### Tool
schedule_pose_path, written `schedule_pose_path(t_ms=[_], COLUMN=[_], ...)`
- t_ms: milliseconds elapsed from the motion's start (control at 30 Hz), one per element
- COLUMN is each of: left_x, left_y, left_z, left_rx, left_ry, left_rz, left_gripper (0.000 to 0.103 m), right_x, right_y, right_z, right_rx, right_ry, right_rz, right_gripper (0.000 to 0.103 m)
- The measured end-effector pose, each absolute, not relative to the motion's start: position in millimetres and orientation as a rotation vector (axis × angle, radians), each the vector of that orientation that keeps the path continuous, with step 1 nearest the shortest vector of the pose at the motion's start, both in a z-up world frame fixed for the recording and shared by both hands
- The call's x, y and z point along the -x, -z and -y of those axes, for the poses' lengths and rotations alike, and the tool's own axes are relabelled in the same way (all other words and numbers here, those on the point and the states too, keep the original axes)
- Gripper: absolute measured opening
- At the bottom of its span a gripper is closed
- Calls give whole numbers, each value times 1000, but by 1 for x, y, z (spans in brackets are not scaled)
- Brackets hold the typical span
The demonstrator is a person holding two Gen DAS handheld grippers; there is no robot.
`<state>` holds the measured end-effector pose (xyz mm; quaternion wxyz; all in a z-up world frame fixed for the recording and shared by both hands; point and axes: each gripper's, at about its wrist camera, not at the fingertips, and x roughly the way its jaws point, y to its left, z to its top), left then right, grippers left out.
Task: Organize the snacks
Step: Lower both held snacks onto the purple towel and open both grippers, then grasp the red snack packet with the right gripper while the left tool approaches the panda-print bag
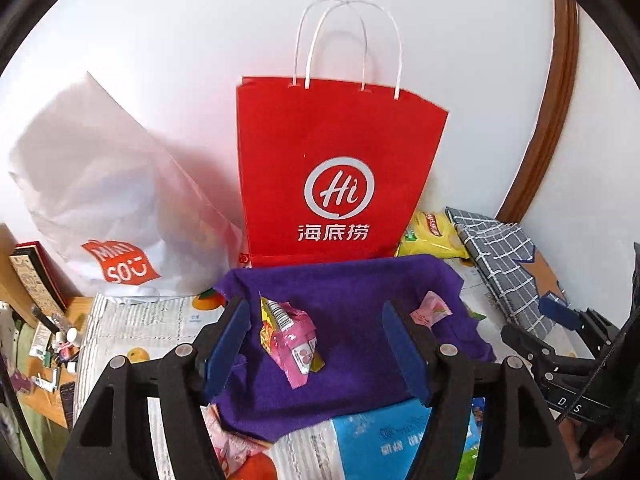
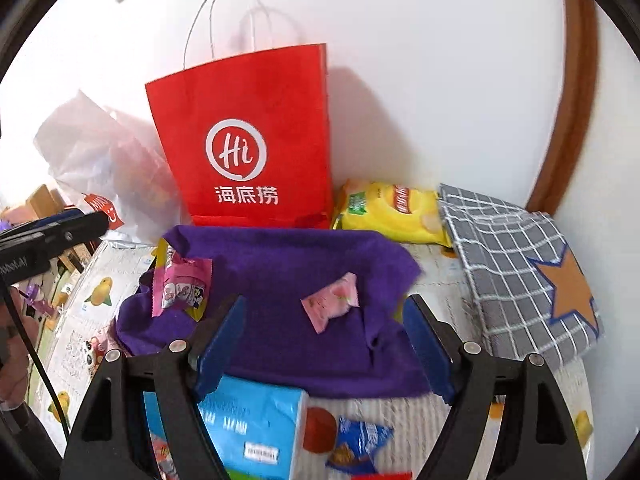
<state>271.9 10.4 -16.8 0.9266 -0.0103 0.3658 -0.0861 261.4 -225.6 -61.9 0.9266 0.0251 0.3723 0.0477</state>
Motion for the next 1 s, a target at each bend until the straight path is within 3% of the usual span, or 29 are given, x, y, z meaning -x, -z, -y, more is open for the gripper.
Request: schedule_pose_path(t_ms=[300, 1000], left_x=[-229, -154], left_y=[15, 63], left_z=[-27, -52], left_rx=[63, 93], left_ry=[143, 59], left_rz=[-787, -878], left_gripper=[68, 68], right_x=[-223, -165], right_y=[59, 83], right_z=[247, 259], right_rx=[-141, -62], right_ry=[-87, -74], right_rz=[-777, -777], right_gripper=[80, 80])
